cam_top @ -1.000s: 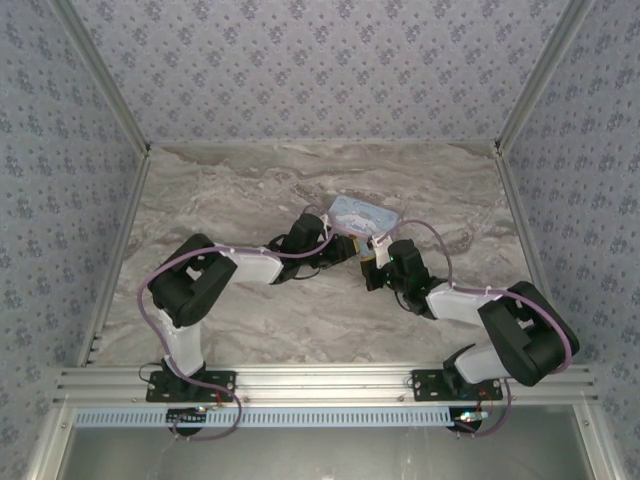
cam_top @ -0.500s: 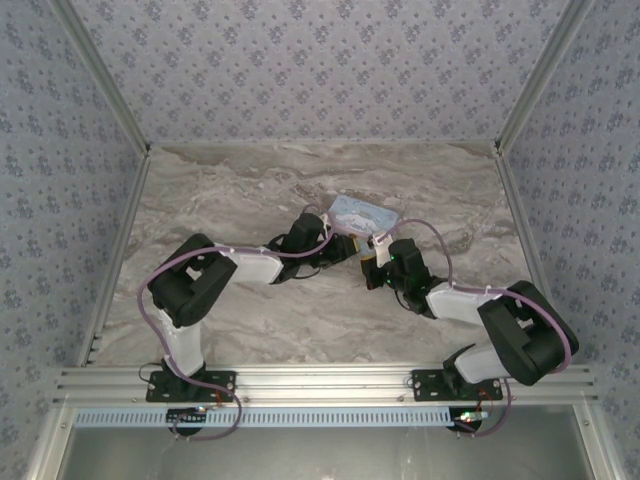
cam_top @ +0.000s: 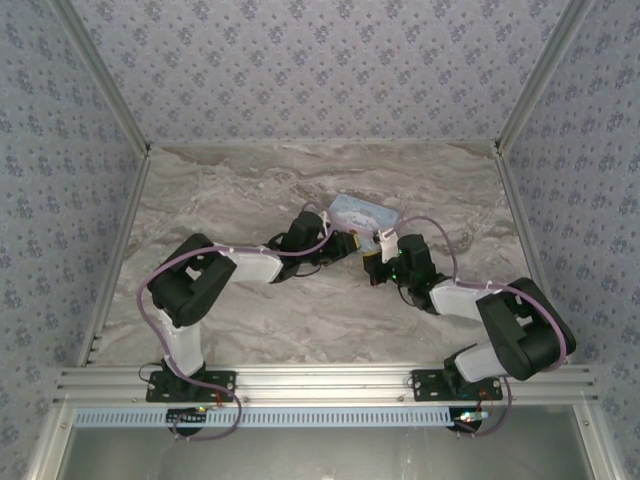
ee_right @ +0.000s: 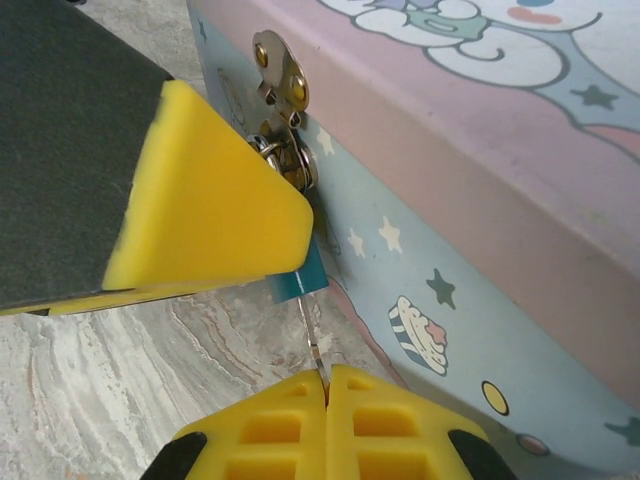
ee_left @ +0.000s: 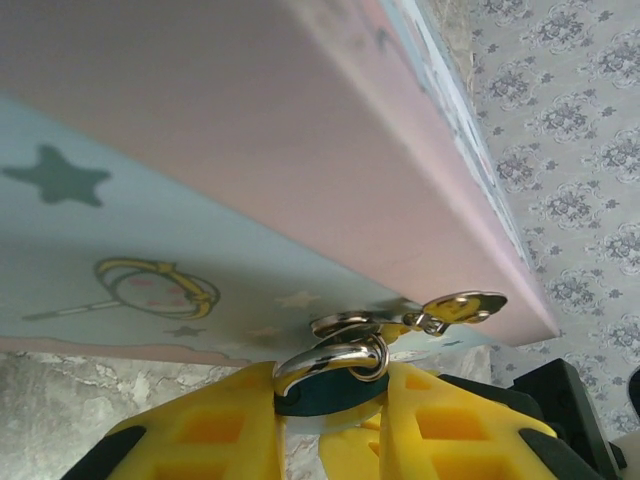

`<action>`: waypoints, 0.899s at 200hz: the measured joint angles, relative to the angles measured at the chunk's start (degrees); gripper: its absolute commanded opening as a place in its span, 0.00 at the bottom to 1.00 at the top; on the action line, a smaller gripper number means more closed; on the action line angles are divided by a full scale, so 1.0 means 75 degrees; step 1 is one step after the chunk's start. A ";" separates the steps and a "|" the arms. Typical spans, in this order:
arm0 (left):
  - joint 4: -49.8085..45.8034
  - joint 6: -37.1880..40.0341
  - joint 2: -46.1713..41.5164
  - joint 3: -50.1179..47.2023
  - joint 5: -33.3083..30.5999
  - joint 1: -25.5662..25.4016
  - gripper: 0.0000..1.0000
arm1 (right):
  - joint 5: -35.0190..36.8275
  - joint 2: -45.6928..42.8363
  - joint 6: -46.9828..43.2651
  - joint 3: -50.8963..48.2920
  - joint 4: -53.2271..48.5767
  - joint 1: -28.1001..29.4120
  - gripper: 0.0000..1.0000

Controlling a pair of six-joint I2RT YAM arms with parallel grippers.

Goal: Unlock the padlock with the key

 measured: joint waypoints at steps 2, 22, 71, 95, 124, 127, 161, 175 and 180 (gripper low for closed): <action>0.0000 0.0000 0.0000 0.0003 0.0003 0.0000 0.24 | -0.0020 0.0009 0.0000 0.0000 0.0009 -0.0009 0.00; 0.0006 -0.0023 0.0000 0.0020 0.0006 0.0015 0.24 | -0.0242 0.0058 0.0055 0.0026 0.0079 -0.0119 0.00; 0.0015 -0.0026 0.0000 0.0032 0.0026 0.0020 0.24 | -0.0787 0.0111 0.0230 0.0064 0.0099 -0.0399 0.00; 0.0015 -0.0026 0.0000 0.0035 0.0026 0.0020 0.24 | -0.1046 0.0152 0.0300 0.0111 0.0067 -0.0539 0.00; 0.0009 -0.0061 0.0000 0.0035 0.0029 0.0029 0.24 | -0.1373 0.0274 0.0431 0.0221 0.0012 -0.0667 0.00; 0.0006 -0.0070 0.0000 0.0035 0.0029 0.0026 0.24 | -0.1399 0.0294 0.0434 0.0251 0.0003 -0.0667 0.00; 0.0012 -0.0079 0.0000 0.0035 0.0026 0.0029 0.24 | -0.1684 0.0519 0.0586 0.0472 0.0012 -0.0740 0.00; 0.0006 -0.0079 0.0000 0.0035 0.0029 0.0029 0.24 | -0.1740 0.0554 0.0632 0.0487 0.0017 -0.0746 0.00; 0.0000 -0.0079 0.0000 0.0035 0.0029 0.0026 0.24 | -0.1743 0.0554 0.0638 0.0487 0.0017 -0.0746 0.00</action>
